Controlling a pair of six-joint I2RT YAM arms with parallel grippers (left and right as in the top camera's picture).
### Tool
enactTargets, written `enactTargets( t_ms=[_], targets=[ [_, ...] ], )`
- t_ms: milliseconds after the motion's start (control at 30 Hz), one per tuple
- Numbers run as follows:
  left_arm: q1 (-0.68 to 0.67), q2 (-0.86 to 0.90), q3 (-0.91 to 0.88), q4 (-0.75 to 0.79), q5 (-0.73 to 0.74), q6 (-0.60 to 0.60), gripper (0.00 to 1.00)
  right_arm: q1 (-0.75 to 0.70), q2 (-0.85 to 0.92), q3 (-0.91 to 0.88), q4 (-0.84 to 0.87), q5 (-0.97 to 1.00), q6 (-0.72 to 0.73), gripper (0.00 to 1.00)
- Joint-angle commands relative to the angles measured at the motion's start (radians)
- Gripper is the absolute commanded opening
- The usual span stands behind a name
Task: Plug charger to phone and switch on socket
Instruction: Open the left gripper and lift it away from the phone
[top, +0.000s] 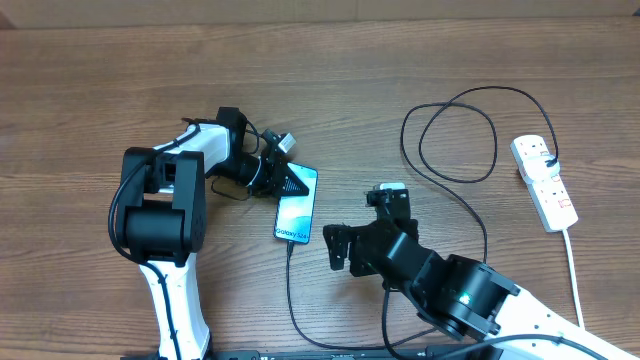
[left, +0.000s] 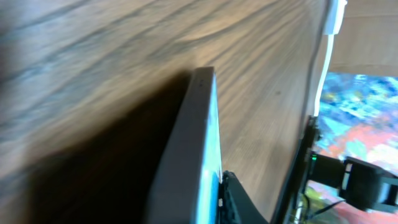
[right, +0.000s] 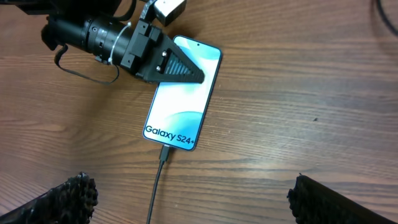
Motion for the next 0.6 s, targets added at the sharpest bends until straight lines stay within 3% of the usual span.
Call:
enactTargets(
  t_ms=[0, 167, 400, 500, 533, 567],
  targets=[
    [-0.001, 0.02, 0.0, 0.002, -0.055, -0.005, 0.19, -0.002, 0.01, 0.003, 0.021, -0.032, 0.051, 1.0],
    [-0.001, 0.02, 0.0, 0.002, -0.065, -0.012, 0.28, -0.002, 0.012, 0.003, 0.023, -0.043, 0.089, 1.0],
    [-0.001, 0.02, 0.0, -0.002, -0.204, -0.109, 0.39, -0.002, 0.012, 0.003, 0.023, -0.06, 0.089, 1.0],
    [-0.001, 0.02, 0.0, -0.002, -0.215, -0.115, 0.48, -0.002, 0.012, 0.003, 0.023, -0.06, 0.089, 1.0],
    [-0.001, 0.02, 0.0, 0.0, -0.232, -0.138, 0.6, -0.002, 0.012, 0.003, 0.023, -0.06, 0.089, 1.0],
    [-0.001, 0.02, 0.0, 0.0, -0.257, -0.165, 0.64, -0.002, 0.013, 0.003, 0.023, -0.06, 0.089, 1.0]
  ],
)
